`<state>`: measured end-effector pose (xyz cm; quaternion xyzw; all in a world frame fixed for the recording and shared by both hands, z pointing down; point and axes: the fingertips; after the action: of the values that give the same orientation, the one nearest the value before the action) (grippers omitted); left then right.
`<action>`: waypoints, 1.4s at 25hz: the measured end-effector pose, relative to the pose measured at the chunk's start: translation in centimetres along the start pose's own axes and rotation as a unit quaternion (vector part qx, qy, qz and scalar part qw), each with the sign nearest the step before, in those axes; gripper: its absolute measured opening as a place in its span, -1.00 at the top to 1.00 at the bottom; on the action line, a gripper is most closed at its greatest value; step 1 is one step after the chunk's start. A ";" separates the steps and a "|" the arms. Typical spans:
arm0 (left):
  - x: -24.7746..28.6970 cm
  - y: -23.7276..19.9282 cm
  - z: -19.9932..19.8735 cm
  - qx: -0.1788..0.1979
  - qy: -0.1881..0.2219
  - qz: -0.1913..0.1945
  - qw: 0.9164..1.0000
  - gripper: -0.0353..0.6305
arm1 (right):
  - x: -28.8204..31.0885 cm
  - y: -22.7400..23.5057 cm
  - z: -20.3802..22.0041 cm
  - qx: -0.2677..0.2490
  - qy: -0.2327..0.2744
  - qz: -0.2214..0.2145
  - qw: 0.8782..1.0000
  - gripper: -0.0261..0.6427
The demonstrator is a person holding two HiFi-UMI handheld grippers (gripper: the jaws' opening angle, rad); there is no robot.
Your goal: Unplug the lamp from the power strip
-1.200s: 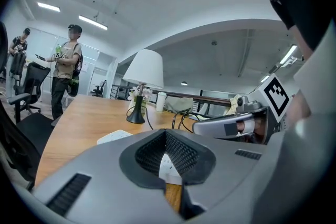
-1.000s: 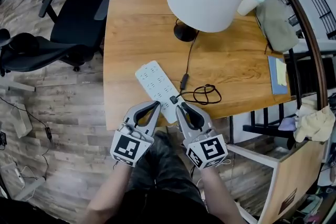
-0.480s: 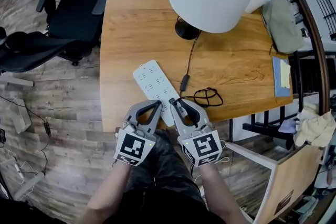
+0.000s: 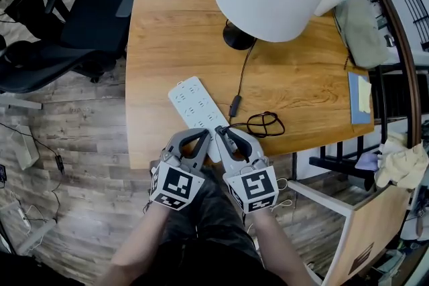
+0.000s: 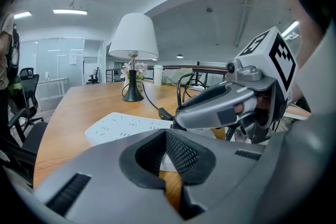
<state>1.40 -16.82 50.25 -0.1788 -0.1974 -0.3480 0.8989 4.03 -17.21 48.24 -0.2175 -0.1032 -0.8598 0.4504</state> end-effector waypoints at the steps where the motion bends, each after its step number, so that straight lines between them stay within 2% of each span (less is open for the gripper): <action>1: 0.1 0.0 0.1 -0.002 -0.003 0.000 1.000 0.90 | 0.0 0.0 0.0 0.005 0.001 0.004 1.000 0.71; 5: 0.3 0.0 0.3 -0.013 -0.008 -0.002 1.000 0.90 | -0.2 0.0 0.0 0.005 0.003 0.024 1.000 0.71; 9: 0.4 0.0 0.3 -0.012 -0.009 -0.004 1.000 0.90 | -0.1 -0.2 -0.5 -0.021 0.006 0.039 0.999 0.72; 14: 0.2 0.0 0.3 -0.013 -0.010 -0.007 1.000 0.90 | -0.1 -0.4 -0.8 -0.027 0.016 0.040 0.999 0.72; 16: 0.2 -0.1 0.4 -0.014 -0.012 -0.004 1.000 0.90 | -0.2 -0.3 -0.3 -0.009 0.020 0.029 0.999 0.72; 20: 0.3 0.1 0.3 -0.014 -0.010 -0.004 1.000 0.90 | -0.5 0.8 0.2 0.074 0.032 0.007 0.997 0.72; 22: 0.4 0.1 0.3 -0.017 -0.008 -0.006 1.000 0.90 | -0.4 0.9 0.2 0.085 0.030 0.009 0.996 0.72; 32: 0.4 0.0 0.3 -0.019 -0.012 -0.013 1.000 0.90 | -0.3 -0.4 -0.8 -0.020 0.021 0.056 0.998 0.72; 34: 0.4 0.0 0.4 -0.018 -0.013 -0.012 1.000 0.90 | -0.3 -0.5 -0.6 -0.011 0.027 0.047 0.998 0.72; 35: 0.4 -0.1 0.4 -0.018 -0.013 -0.012 1.000 0.90 | -0.4 -0.3 -0.3 0.013 0.034 0.040 0.999 0.72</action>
<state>1.51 -16.92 50.76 -0.1972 -0.2049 -0.3603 0.8884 3.89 -16.88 47.76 -0.1857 -0.0904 -0.8467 0.4903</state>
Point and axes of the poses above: the fingertips, and each gripper's own axes: x forward along the fingers, y to its right, z out of its underside, and after that the axes turned 8 degrees about -x, right-handed
